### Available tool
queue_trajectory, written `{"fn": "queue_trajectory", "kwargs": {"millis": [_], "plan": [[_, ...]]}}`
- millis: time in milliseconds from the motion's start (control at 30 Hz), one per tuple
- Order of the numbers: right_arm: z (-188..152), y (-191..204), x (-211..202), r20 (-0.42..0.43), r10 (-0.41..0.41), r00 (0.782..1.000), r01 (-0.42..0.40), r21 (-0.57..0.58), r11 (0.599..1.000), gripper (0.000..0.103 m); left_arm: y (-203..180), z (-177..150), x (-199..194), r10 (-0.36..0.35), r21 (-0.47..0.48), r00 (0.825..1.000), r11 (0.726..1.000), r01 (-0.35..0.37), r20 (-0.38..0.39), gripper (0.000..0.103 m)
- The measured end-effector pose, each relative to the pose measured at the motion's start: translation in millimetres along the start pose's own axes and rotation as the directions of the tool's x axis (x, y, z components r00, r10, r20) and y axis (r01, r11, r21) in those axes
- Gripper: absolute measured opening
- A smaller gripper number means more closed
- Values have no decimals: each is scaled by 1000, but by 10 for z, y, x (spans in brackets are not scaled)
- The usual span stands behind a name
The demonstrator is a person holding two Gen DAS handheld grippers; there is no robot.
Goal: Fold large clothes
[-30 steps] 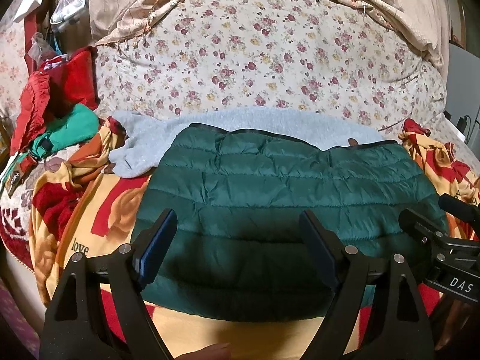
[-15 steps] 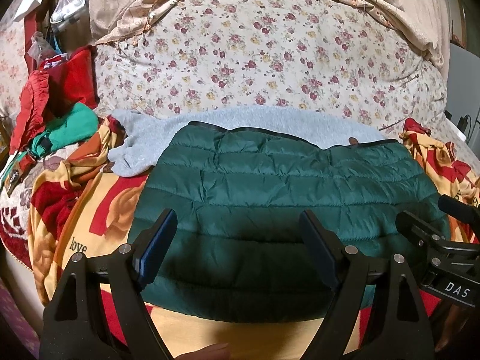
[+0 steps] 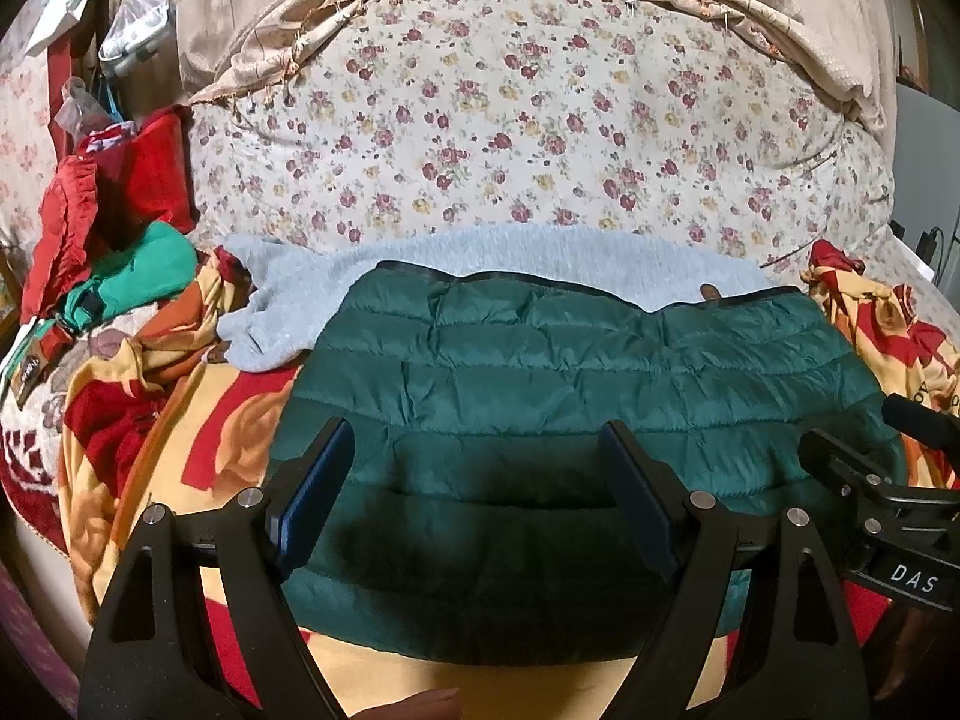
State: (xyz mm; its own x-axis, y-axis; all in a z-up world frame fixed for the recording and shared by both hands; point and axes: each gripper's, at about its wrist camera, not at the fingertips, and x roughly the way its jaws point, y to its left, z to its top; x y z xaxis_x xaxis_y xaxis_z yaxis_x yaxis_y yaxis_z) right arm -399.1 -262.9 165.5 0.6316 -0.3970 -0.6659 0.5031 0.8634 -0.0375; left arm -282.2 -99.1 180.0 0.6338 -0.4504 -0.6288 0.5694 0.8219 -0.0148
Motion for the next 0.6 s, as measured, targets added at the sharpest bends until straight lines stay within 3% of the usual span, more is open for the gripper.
{"fn": "queue_trajectory", "kwargs": {"millis": [600], "plan": [[6,111,180,-29,6,1000,-7,-30,1000,93,-137,-39,146,-8,9,1000,1000,8,-21,83]]}}
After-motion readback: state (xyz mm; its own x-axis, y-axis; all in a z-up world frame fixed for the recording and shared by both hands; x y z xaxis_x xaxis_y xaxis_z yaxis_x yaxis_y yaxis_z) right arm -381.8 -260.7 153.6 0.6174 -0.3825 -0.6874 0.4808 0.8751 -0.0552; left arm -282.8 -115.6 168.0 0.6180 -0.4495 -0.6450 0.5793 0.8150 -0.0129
